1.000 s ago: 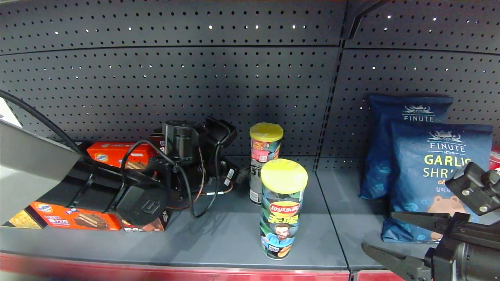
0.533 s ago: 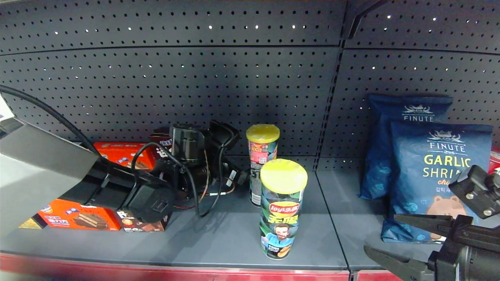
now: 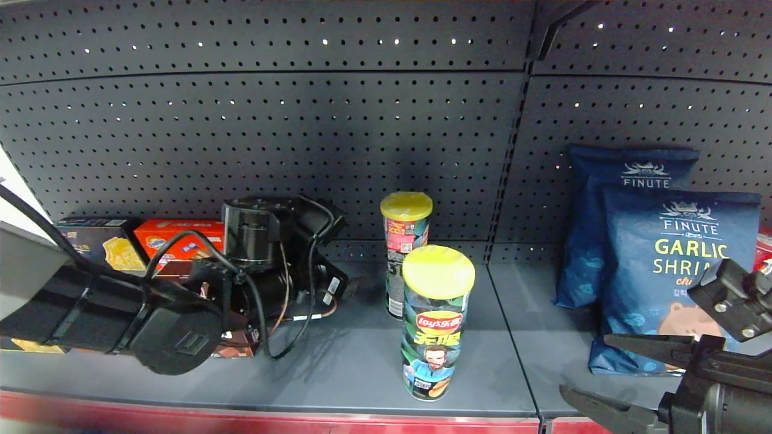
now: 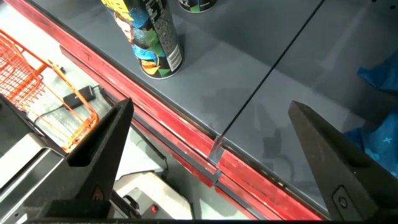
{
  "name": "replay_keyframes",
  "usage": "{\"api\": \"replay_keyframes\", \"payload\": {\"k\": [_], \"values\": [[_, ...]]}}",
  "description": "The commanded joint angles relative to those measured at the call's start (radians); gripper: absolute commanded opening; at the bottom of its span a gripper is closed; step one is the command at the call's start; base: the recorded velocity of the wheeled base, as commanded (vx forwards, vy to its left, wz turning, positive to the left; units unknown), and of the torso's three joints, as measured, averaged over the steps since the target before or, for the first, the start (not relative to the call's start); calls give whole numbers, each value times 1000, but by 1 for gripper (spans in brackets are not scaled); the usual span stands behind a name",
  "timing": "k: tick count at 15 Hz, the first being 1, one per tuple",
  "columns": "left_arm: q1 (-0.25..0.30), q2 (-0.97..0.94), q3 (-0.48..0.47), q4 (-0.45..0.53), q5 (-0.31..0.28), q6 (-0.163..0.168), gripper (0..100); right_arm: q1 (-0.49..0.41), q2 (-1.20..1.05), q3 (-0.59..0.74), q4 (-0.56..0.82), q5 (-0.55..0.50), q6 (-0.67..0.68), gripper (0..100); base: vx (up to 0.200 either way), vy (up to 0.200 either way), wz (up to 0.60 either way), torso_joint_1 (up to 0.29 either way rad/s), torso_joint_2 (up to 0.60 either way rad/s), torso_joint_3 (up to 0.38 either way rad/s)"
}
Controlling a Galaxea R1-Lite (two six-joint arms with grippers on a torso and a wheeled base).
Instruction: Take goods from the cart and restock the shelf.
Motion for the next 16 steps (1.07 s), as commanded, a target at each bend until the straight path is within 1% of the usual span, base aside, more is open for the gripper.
{"api": "replay_keyframes", "payload": {"k": [1, 4, 8, 12, 16], "values": [[-15, -84, 63, -1, -9, -2, 100, 0, 9, -1, 0, 0, 0, 100, 0, 0, 0, 0, 0, 0], [-54, -104, 64, 8, -34, -15, 100, 0, 12, -2, 0, 0, -2, 100, 0, 0, 0, 0, 0, 0], [-83, -82, 43, 8, -34, -23, 100, -1, 6, -1, 0, -1, 0, 100, 0, 0, 0, 0, 0, 0], [-83, -21, -20, 8, -34, -25, 100, -1, 9, -5, -2, -1, 0, 100, 0, 0, 0, 0, 0, 0], [-83, 33, -63, 10, -34, -25, 100, -5, 12, -7, -2, 0, 0, 100, 0, 0, 0, 0, 0, 0]]}}
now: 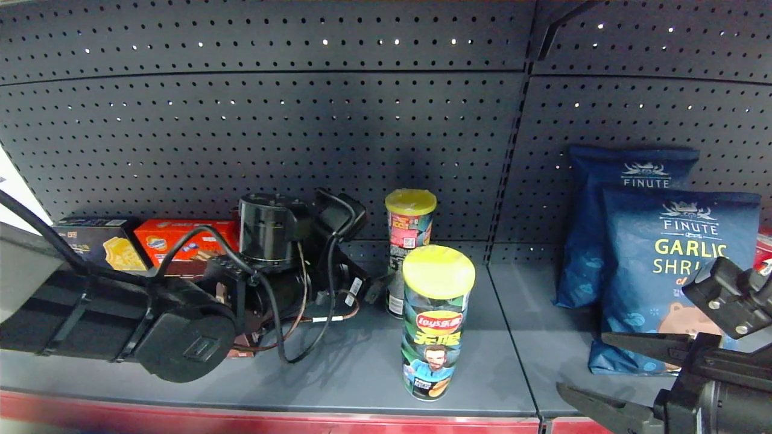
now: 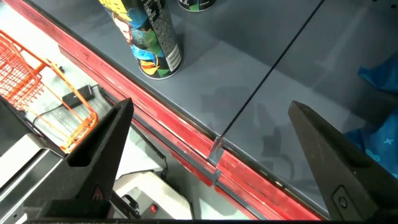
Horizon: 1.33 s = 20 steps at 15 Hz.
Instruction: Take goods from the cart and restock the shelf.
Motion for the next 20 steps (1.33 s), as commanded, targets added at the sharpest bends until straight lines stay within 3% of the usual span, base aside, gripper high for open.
{"api": "replay_keyframes", "payload": {"k": [1, 10, 16, 20], "values": [[0, 43, -26, -2, 0, 0, 100, -2, 0, 2, -1, 0, 1, 100, 0, 0, 0, 0, 0, 0], [20, 95, -66, -11, 11, 2, 100, -4, 0, 6, -1, 0, 1, 100, 0, 0, 0, 0, 0, 0], [44, 137, -136, -13, 51, -4, 100, -4, 0, 8, -1, -1, 1, 100, 0, 0, 0, 0, 0, 0], [43, 76, -79, -11, 65, 2, 100, -2, -2, 9, 3, -3, 1, 100, 0, 0, 0, 0, 0, 0]]}}
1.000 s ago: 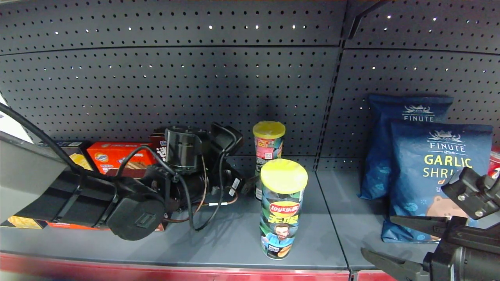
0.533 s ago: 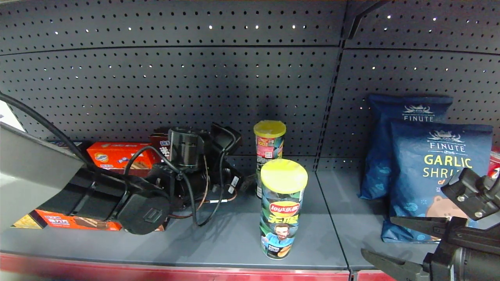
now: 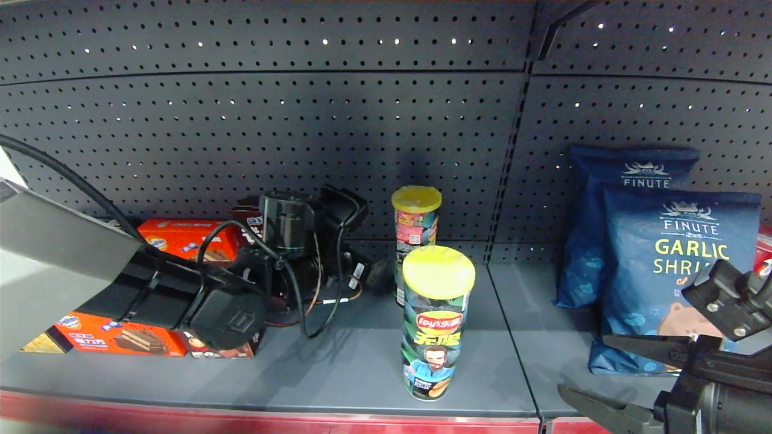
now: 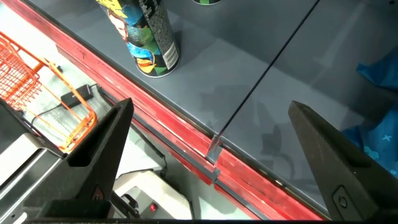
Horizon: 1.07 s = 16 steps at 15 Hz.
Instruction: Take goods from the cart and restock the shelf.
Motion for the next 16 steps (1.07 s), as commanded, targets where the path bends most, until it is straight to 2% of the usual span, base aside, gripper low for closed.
{"api": "replay_keyframes", "payload": {"k": [1, 4, 7, 11, 14, 16], "values": [[-4, -70, 58, 0, 4, 3, 100, 3, 7, -3, 2, -3, -2, 100, 0, 0, 0, 0, 0, 0], [-15, -158, 147, 1, 20, 6, 100, 12, 50, -26, 2, -11, -6, 100, 0, 0, 0, 0, 0, 0], [-27, -241, 222, 4, 52, 6, 100, 16, 161, -13, -42, -103, 6, 100, 0, 0, 0, 0, 0, 0], [-30, -293, 257, 11, 55, 18, 100, 13, 268, -3, -82, -160, 0, 100, 0, 0, 0, 0, 0, 0], [-70, -327, 277, 12, 72, 17, 100, 9, 326, -46, -78, -174, 1, 100, 0, 0, 0, 0, 0, 0], [-73, -333, 296, 11, 72, 17, 100, 9, 380, -86, -85, -207, 6, 100, 0, 0, 0, 0, 0, 0]]}}
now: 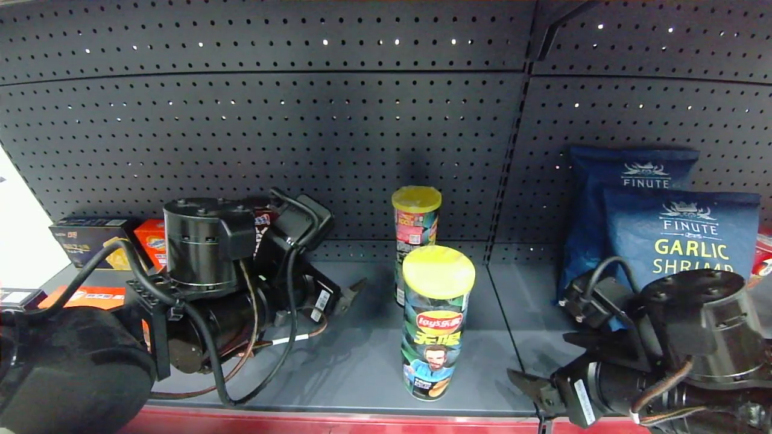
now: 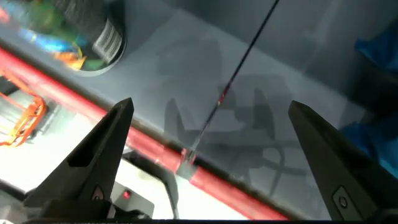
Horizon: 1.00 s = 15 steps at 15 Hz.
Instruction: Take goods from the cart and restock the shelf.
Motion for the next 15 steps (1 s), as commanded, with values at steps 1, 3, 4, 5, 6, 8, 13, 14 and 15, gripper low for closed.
{"api": "replay_keyframes", "payload": {"k": [1, 3, 4, 5, 6, 8, 13, 14, 15], "values": [[0, -15, 2, -3, 1, -2, 100, 1, 100, -58, -17, -60, 31, 100, 0, 0, 0, 0, 0, 0], [9, -16, -5, -6, 1, -3, 100, 15, 137, -102, -20, -71, 84, 100, 0, 0, 0, 0, 0, 0], [11, -24, -1, -5, 1, -3, 100, 30, 160, -118, -20, -76, 103, 100, 0, 0, 0, 0, 0, 0], [12, -26, 4, -5, 1, -3, 100, 35, 168, -122, -20, -76, 104, 100, 0, 0, 0, 0, 0, 0], [16, -26, 5, -5, 1, -6, 100, 46, 181, -125, -22, -76, 104, 100, 0, 0, 0, 0, 0, 0], [23, -26, 4, -5, 1, -6, 100, 64, 186, -132, -22, -76, 104, 100, 0, 0, 0, 0, 0, 0], [35, -26, 7, -6, 1, -8, 100, 86, 232, -153, -63, -76, 101, 100, 0, 0, 0, 0, 0, 0], [37, -26, 9, -6, 1, -6, 100, 90, 235, -158, -63, -76, 100, 100, 0, 0, 0, 0, 0, 0], [37, -26, 9, -6, 1, -8, 100, 96, 237, -161, -63, -76, 100, 100, 0, 0, 0, 0, 0, 0]]}}
